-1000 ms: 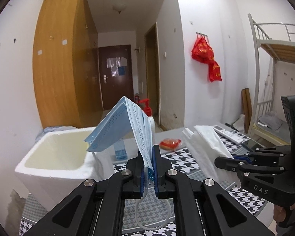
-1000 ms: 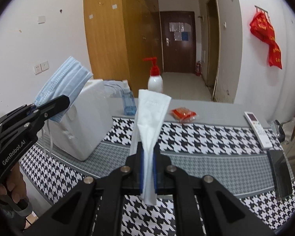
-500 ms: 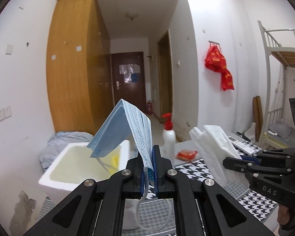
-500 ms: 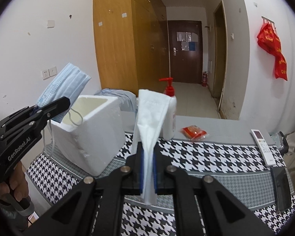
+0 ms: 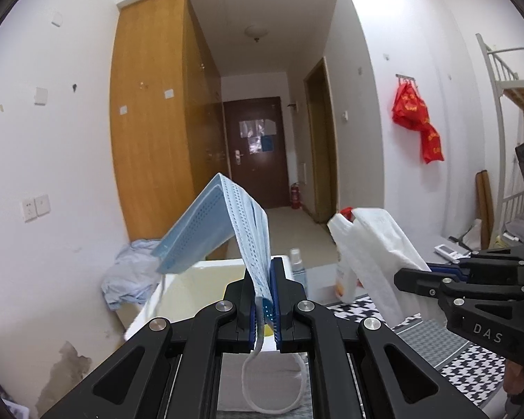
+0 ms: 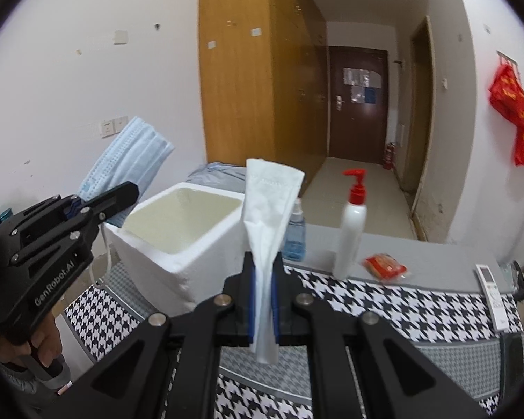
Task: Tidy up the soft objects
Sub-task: 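Carry the blue mask and white mask over the white foam box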
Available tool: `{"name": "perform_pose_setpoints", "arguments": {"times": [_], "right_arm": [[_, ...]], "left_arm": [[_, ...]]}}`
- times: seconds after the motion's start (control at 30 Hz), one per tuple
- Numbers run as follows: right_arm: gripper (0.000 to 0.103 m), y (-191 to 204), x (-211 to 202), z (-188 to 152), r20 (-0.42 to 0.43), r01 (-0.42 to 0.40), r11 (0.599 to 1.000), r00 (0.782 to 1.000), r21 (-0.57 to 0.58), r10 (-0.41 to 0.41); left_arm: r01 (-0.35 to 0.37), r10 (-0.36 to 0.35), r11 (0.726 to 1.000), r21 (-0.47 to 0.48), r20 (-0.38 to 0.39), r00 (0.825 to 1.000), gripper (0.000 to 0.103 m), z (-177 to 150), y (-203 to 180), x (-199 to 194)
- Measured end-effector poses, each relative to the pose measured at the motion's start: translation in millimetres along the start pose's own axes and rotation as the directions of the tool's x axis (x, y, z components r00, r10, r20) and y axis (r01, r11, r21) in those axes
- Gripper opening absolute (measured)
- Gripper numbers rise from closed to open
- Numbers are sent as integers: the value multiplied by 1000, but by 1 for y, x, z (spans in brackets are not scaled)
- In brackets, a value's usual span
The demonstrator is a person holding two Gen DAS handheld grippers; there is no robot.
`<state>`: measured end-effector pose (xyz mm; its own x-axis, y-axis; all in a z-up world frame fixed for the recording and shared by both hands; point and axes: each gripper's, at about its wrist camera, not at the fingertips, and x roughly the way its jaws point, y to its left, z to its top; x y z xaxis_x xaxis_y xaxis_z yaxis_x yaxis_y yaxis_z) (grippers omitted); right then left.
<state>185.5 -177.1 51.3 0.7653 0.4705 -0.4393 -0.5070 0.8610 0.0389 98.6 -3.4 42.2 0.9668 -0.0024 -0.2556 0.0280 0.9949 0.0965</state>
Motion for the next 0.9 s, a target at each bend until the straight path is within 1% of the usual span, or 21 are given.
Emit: {"name": "perform_pose_setpoints", "arguments": {"times": [0.2,0.47,0.7,0.9], "right_arm": [[10,14,13,8,2,-59,998,998,-25,60],[10,24,22,17,5,-98,994,995,-43,98],[10,29,27,22,8,-112,993,994,-44,112],[10,30,32,22,-1,-105,993,994,-45,105]], "left_arm": [[-40,40,999,-16,-20,999,7,-3,14,5],[-77,75,997,-32,-41,996,7,-2,25,12],[-57,52,997,-50,-88,995,7,1,29,34],[-37,29,997,-70,-116,993,7,6,32,53]]}}
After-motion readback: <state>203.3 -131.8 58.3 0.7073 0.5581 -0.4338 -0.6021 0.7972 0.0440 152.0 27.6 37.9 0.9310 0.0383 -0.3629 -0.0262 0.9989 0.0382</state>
